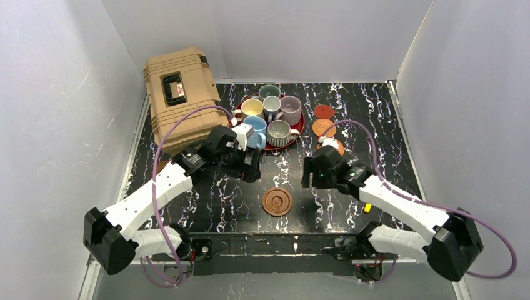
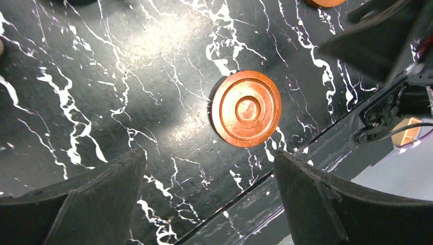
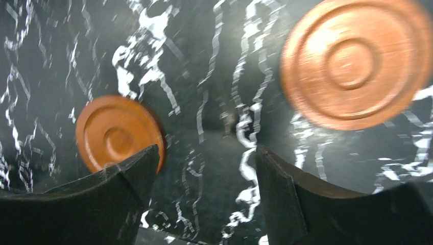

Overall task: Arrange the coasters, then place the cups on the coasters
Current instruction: Move the coaster to the center of the board.

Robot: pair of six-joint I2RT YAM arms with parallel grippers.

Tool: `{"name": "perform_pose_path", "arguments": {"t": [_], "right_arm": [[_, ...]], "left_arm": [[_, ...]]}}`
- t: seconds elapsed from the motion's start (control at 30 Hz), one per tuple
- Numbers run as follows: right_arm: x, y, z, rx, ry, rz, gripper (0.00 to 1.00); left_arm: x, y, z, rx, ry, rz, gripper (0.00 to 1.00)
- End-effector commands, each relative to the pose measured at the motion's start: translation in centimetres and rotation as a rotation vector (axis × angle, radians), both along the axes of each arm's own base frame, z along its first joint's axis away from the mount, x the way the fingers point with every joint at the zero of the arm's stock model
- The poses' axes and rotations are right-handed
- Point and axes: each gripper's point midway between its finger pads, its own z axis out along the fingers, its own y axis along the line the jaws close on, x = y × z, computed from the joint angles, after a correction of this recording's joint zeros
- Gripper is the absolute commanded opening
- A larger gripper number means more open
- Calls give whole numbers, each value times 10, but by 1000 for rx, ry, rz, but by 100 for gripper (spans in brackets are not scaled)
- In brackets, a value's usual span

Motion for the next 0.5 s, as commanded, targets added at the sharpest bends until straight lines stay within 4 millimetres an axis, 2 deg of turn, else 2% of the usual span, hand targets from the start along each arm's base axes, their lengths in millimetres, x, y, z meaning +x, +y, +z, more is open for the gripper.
{"name": "perform_pose_path", "arguments": {"t": [0.0,0.13,0.27,0.47], "right_arm": [[-20,47,-6,35,-5,55,76],[-43,83,-11,20,-30,116,74],[-61,113,-10,22,-65,179,72],[-73,149,-22,-26,-90,250,69]], "left_arm": [[-7,12,17,36,-88,-120,95],[13,17,9,-38,-190,-6,95],[15,20,14,-75,-195,5,95],[25,44,18,-6,-283,94,95]]}}
